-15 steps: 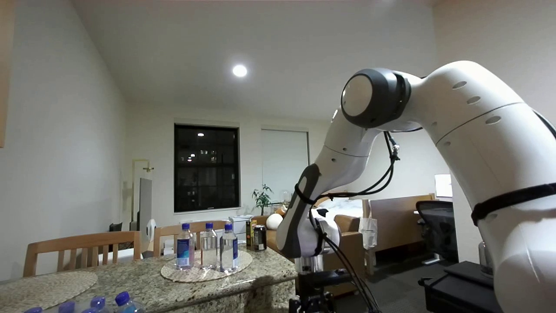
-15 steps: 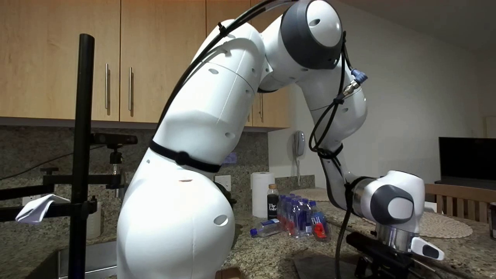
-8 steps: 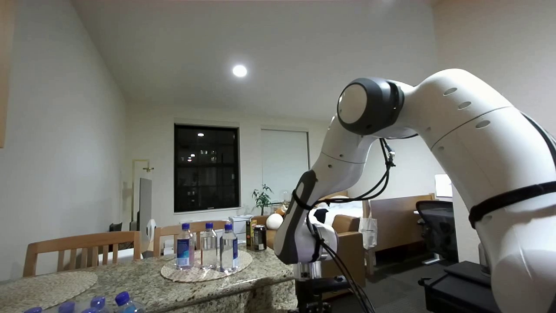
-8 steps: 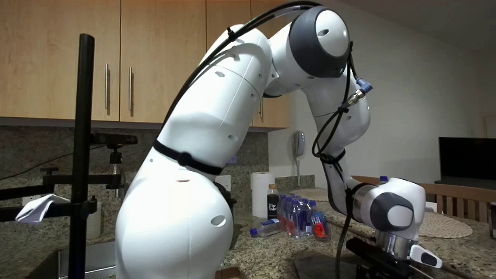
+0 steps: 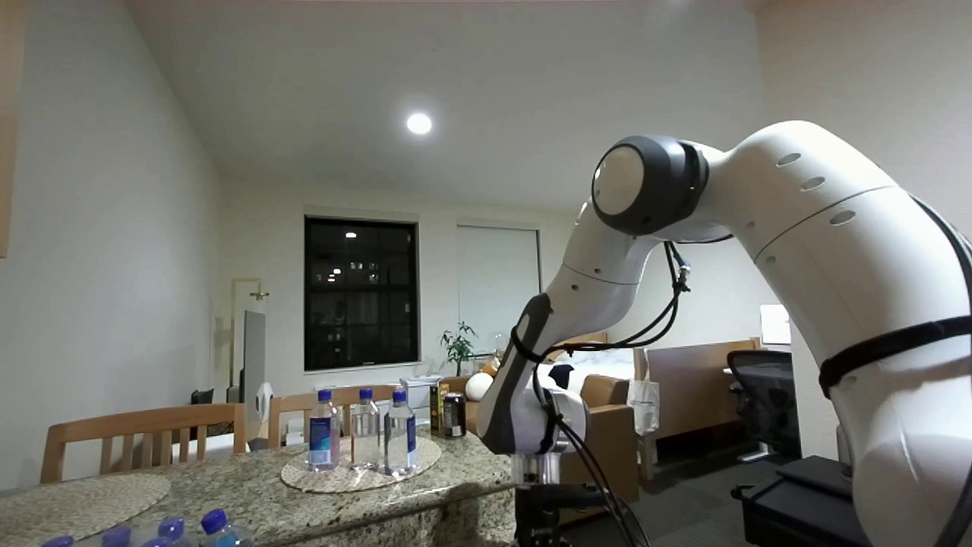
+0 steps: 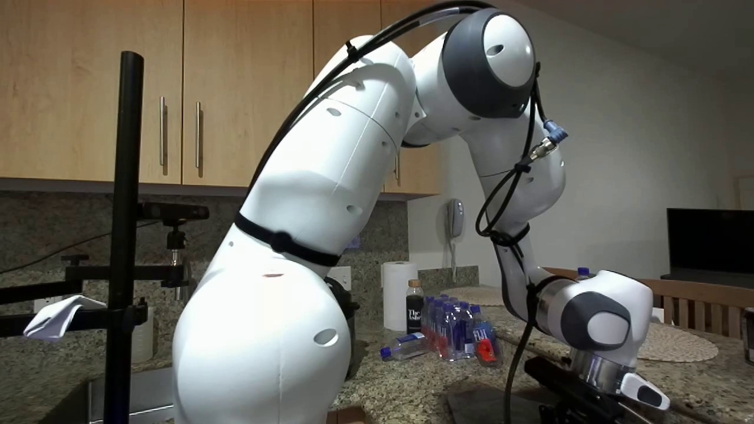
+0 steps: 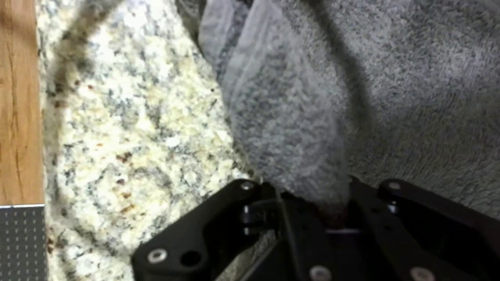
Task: Move the towel to the left
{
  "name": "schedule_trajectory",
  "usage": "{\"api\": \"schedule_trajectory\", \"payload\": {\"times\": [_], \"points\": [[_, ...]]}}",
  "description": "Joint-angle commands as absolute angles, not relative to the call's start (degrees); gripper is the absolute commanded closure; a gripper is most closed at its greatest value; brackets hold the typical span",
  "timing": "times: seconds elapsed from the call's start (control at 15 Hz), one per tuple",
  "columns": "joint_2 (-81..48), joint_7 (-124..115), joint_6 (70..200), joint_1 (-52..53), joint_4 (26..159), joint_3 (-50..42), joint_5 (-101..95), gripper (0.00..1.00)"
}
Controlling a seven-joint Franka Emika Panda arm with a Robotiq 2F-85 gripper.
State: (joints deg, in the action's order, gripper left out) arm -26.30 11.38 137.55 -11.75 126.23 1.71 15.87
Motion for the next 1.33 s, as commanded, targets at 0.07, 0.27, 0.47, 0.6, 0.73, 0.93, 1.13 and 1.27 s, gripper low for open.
{"api": "schedule_trajectory", "payload": {"times": [0.07,0.27,0.47,0.6,0.73,0.93,1.13,1.27], "points": [[-25.7,17.0,130.7,-14.3,125.0,3.5,21.2,0.92],[-24.8,18.2,128.7,-13.9,124.7,3.3,22.7,0.92],[-23.4,19.2,128.7,-13.4,125.2,3.5,23.6,0.92],[-22.2,19.8,128.9,-13.3,125.8,3.9,24.3,0.92],[-20.8,20.4,128.6,-13.1,126.0,4.3,25.2,0.92],[-18.0,20.3,129.4,-12.2,126.9,4.6,25.8,0.92],[-14.7,19.0,130.3,-10.4,128.4,4.6,25.2,0.92],[-13.1,17.8,130.8,-8.8,129.2,4.6,24.8,0.92]]}}
